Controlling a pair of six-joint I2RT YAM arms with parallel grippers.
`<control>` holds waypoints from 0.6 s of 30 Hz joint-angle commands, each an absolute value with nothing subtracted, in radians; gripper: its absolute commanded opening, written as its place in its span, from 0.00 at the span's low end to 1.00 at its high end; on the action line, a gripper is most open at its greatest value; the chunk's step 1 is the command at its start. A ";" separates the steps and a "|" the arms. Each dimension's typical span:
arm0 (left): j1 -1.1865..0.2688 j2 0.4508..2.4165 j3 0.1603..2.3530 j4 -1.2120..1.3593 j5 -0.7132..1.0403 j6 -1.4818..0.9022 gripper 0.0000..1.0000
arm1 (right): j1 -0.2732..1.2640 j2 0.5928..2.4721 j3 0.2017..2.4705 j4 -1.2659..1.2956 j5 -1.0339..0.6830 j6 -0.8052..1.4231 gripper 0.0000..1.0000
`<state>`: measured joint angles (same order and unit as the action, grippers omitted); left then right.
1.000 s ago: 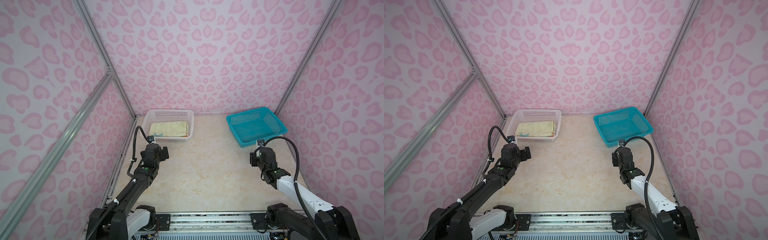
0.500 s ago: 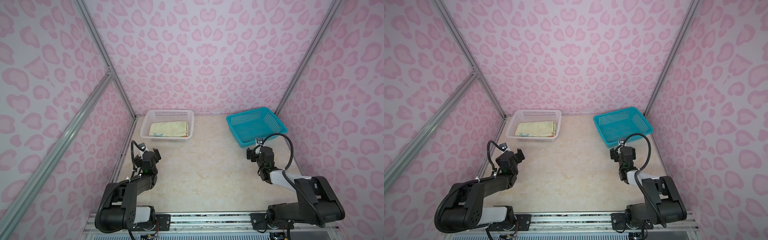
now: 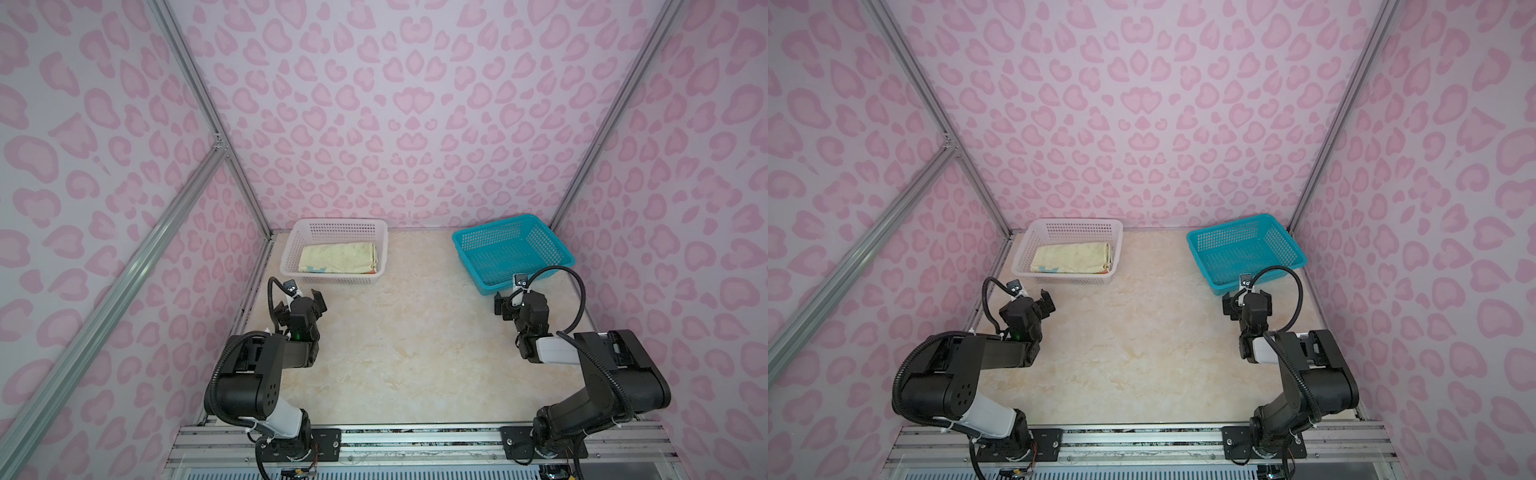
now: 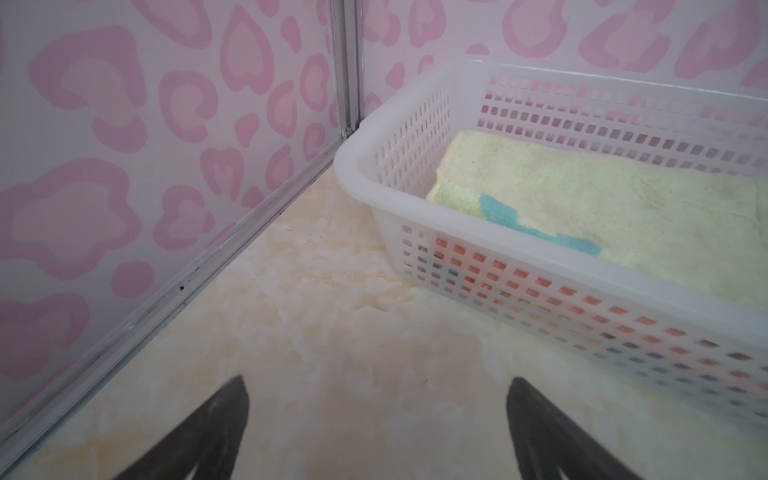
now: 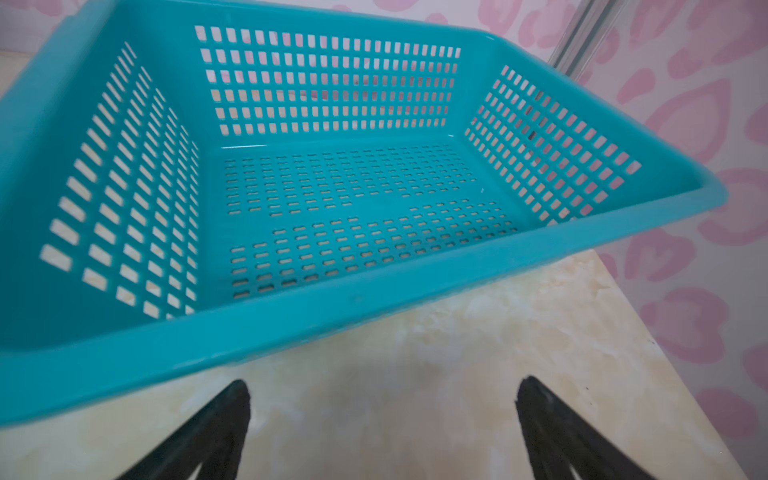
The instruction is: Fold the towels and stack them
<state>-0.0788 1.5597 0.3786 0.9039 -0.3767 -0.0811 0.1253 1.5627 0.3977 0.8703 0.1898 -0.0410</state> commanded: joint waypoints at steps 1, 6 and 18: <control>-0.078 1.561 0.388 0.912 -0.385 -0.083 0.98 | 0.126 1.561 0.395 0.884 0.183 -0.028 1.00; -0.077 1.561 0.389 0.911 -0.384 -0.083 0.98 | 0.126 1.571 0.387 0.919 0.183 -0.032 1.00; -0.067 1.561 0.400 0.886 -0.359 -0.087 0.98 | 0.129 1.568 0.388 0.911 0.186 -0.032 1.00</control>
